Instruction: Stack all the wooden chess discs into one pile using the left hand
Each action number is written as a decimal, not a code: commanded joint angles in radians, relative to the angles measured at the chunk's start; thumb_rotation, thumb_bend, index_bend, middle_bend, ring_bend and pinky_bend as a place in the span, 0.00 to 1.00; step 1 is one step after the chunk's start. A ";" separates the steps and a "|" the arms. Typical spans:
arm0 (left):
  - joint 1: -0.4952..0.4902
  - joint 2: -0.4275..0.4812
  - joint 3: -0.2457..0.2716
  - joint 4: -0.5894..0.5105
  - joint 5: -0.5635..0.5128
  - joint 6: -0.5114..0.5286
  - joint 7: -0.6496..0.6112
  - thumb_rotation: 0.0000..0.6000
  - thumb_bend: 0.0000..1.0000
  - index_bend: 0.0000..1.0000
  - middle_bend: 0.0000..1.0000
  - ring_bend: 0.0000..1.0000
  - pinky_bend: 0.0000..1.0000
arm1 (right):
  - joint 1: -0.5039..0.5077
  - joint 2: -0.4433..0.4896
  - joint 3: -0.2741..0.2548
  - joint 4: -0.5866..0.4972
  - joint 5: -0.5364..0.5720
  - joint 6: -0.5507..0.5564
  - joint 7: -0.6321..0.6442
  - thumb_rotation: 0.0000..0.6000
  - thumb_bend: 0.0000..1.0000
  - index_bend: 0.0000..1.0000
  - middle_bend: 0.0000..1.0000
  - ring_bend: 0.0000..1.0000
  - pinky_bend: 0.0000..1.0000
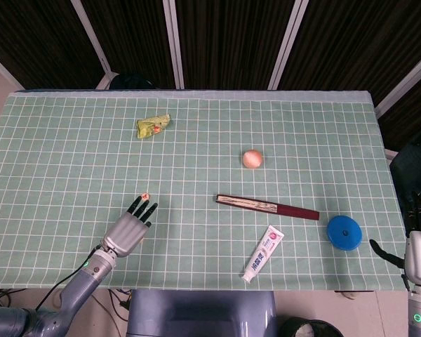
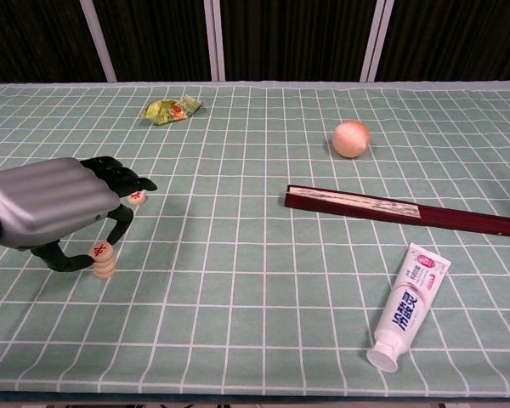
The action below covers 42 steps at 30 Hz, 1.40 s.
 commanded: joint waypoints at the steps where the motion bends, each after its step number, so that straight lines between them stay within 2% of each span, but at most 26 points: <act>1: 0.000 -0.002 -0.001 0.002 0.002 0.000 0.004 1.00 0.31 0.50 0.00 0.00 0.00 | 0.000 0.000 0.000 0.000 0.000 0.000 0.000 1.00 0.23 0.09 0.01 0.00 0.00; 32: 0.015 0.003 -0.006 -0.004 0.014 0.013 0.036 1.00 0.30 0.44 0.00 0.00 0.00 | 0.000 -0.002 0.003 0.001 0.001 0.004 -0.001 1.00 0.23 0.09 0.01 0.00 0.00; 38: 0.028 0.021 -0.033 0.000 0.026 0.055 0.016 1.00 0.29 0.40 0.00 0.00 0.00 | -0.001 -0.002 0.003 0.000 0.003 0.002 0.000 1.00 0.23 0.09 0.01 0.00 0.00; 42: 0.020 0.029 -0.080 0.025 -0.011 0.049 -0.018 1.00 0.22 0.37 0.00 0.00 0.00 | 0.000 -0.003 0.003 0.000 0.003 0.003 -0.001 1.00 0.23 0.09 0.01 0.00 0.00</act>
